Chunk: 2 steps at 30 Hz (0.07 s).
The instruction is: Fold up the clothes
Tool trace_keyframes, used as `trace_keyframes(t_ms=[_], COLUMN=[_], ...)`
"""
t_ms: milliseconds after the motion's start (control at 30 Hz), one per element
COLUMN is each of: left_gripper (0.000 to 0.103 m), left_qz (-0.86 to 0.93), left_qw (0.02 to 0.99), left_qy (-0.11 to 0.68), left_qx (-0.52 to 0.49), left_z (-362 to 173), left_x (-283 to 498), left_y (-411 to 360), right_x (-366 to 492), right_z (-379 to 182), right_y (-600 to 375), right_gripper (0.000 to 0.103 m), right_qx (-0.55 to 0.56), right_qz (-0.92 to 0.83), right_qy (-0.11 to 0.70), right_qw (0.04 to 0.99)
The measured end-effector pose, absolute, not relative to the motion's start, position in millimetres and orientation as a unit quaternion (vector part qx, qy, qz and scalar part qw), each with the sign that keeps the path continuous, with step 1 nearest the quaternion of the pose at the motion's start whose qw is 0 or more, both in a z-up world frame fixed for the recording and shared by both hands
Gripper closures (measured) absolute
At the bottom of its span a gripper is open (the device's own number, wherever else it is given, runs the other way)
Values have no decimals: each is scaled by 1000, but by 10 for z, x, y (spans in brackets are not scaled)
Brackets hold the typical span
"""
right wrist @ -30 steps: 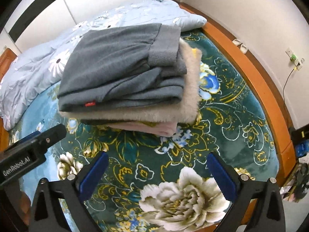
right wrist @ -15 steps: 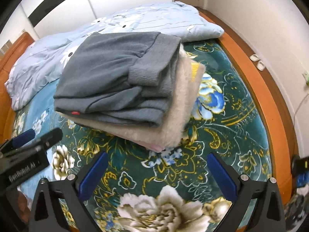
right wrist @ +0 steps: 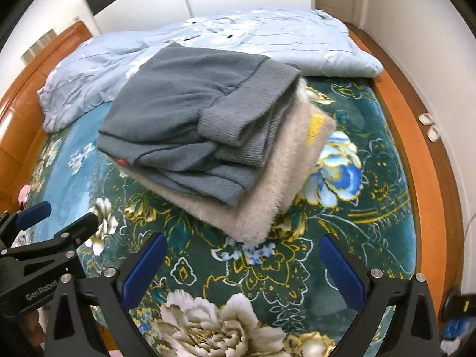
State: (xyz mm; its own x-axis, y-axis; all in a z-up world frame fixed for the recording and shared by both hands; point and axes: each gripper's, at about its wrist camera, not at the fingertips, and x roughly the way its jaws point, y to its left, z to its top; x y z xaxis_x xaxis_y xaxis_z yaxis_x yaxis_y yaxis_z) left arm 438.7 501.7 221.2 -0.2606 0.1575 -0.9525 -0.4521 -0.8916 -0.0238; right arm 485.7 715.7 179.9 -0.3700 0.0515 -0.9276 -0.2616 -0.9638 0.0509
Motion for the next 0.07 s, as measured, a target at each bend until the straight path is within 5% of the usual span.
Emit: trace_keyframes(t_ms=[67], left_gripper=[16], left_qz=[783], left_qw=[192], left_qy=[129], left_qx=[-578], left_z=[2218], left_x=[4395], left_y=[5014], right_x=[4837], right_z=[1802], right_y=[7139], right_gripper=[0], right_qx=[-554], right_qz=[823], right_qy=[91], right_qw=[87])
